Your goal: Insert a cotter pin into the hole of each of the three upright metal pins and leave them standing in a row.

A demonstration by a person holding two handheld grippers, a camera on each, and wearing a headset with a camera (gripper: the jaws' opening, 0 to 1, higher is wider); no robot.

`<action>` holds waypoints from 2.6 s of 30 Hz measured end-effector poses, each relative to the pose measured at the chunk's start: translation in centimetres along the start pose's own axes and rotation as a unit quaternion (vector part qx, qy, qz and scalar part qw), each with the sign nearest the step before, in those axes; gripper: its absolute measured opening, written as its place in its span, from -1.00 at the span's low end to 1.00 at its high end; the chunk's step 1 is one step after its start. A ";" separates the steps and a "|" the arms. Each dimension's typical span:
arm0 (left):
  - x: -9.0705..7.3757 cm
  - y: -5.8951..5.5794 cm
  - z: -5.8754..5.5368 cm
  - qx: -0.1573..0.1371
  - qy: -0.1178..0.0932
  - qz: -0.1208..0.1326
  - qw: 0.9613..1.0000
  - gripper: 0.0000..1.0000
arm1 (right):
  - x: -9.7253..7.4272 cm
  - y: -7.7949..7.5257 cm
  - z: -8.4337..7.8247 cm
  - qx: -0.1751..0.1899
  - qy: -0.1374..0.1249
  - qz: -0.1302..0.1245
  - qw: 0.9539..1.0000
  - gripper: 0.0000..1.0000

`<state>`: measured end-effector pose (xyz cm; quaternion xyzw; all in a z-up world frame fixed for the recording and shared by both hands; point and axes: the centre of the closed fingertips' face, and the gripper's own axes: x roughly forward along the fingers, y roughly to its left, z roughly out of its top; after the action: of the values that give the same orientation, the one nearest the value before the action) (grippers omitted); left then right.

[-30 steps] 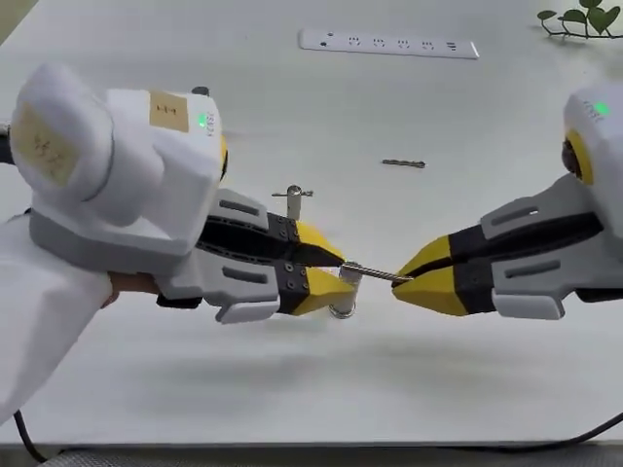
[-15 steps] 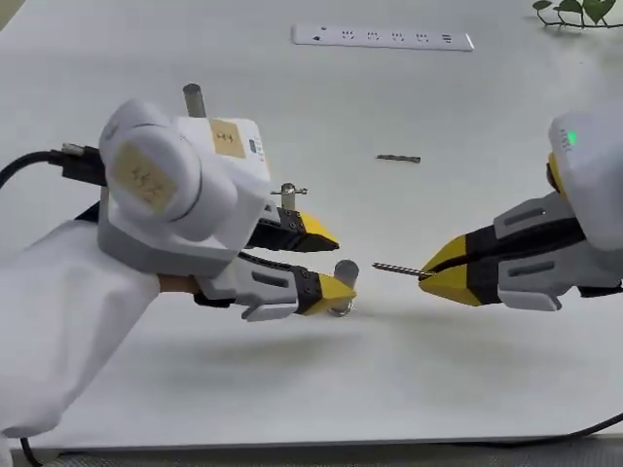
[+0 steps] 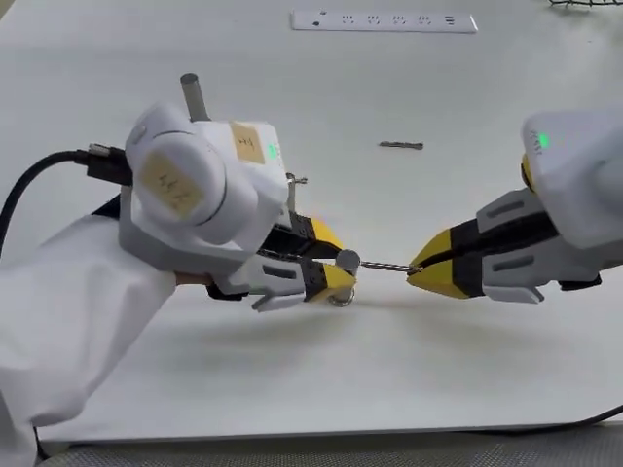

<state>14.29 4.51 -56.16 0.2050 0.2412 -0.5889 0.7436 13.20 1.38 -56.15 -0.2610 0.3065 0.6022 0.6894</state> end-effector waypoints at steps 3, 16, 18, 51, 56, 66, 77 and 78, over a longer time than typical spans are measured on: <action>0.0 0.0 0.0 0.000 -0.001 0.001 1.000 -0.80 | 0.0 0.0 0.0 -0.008 0.001 0.001 1.000 -1.00; 0.0 0.0 0.0 -0.010 -0.003 0.002 1.000 -0.80 | 0.9 -0.1 1.0 -0.028 -0.002 0.001 1.000 -1.00; 0.1 0.0 0.0 -0.009 -0.004 0.002 1.000 -0.80 | 0.9 -0.1 1.1 -0.032 0.002 0.002 0.999 -1.00; 0.1 -0.1 0.0 0.011 0.005 -0.007 1.000 -0.80 | 3.2 -0.1 2.3 -0.090 0.009 0.029 0.995 -1.00; 0.2 -0.1 0.0 0.009 0.005 -0.008 1.000 -0.80 | 3.2 0.0 2.5 -0.095 0.009 0.030 0.995 -1.00; 0.1 -0.3 -0.1 0.000 0.007 -0.015 1.000 -0.73 | 2.7 0.1 3.6 -0.054 -0.017 0.029 0.998 -0.83; -1.3 0.4 -0.2 -0.019 -0.014 0.018 1.000 -0.13 | 2.6 0.1 3.6 -0.014 -0.044 0.022 0.999 -0.67; -1.5 0.3 -0.2 -0.023 -0.019 0.017 0.999 -0.10 | 2.6 0.1 3.6 -0.012 -0.046 0.023 0.999 -0.67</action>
<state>14.27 5.89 -55.42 0.1808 0.2369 -0.5742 0.7625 13.67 5.76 -55.57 -0.2339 0.2730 0.6327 0.6860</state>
